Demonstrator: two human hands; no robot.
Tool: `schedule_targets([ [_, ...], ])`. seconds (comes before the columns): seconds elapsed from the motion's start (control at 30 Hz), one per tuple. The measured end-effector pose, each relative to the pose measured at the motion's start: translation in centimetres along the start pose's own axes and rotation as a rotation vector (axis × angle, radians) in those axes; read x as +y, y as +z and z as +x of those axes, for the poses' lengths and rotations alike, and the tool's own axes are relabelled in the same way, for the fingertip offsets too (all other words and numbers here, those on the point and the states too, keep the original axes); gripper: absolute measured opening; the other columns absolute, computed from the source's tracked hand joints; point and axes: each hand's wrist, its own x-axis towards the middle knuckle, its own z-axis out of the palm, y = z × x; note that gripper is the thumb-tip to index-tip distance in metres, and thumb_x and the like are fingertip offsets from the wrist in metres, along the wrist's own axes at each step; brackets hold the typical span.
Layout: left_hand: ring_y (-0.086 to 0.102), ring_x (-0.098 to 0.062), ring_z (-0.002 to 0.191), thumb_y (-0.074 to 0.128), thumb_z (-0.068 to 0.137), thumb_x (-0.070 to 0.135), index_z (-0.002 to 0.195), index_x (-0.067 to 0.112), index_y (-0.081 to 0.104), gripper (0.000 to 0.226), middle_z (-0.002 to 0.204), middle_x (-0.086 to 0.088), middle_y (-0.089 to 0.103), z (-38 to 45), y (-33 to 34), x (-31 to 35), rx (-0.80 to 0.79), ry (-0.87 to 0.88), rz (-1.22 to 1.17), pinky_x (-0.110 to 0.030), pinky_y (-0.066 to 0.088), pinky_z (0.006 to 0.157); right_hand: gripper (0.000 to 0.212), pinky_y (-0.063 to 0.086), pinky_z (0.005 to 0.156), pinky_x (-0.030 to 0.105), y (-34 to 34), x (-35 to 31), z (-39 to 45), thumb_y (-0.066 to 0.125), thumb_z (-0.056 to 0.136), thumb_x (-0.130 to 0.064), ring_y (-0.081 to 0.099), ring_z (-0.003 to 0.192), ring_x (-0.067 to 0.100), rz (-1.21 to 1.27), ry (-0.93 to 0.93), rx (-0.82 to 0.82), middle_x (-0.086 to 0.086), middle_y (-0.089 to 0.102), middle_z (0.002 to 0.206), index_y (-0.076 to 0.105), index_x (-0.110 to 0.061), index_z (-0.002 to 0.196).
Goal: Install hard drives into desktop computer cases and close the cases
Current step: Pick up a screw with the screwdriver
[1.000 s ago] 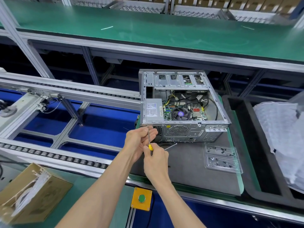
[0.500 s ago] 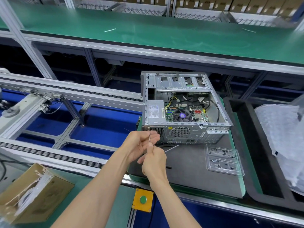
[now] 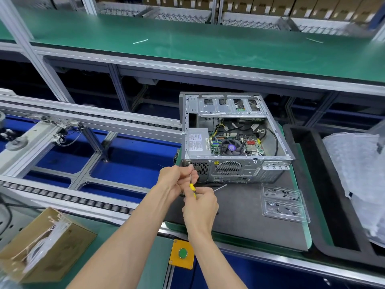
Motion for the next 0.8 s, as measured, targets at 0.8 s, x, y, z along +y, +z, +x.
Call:
schedule_targets([
  [0.8, 0.076, -0.022, 0.076, 0.050, 0.099, -0.001, 0.102, -0.008, 0.071, 0.022, 0.095, -0.018, 0.076, 0.5, -1.1, -0.8, -0.236, -0.129, -0.127, -0.028, 0.060, 0.058, 0.046, 0.052, 0.082, 0.047, 0.5, -0.9, 0.3, 0.035, 0.105, -0.034, 0.064, 0.086, 0.032, -0.131, 0.081, -0.003, 0.011, 0.072, 0.082, 0.065, -0.008, 0.081],
])
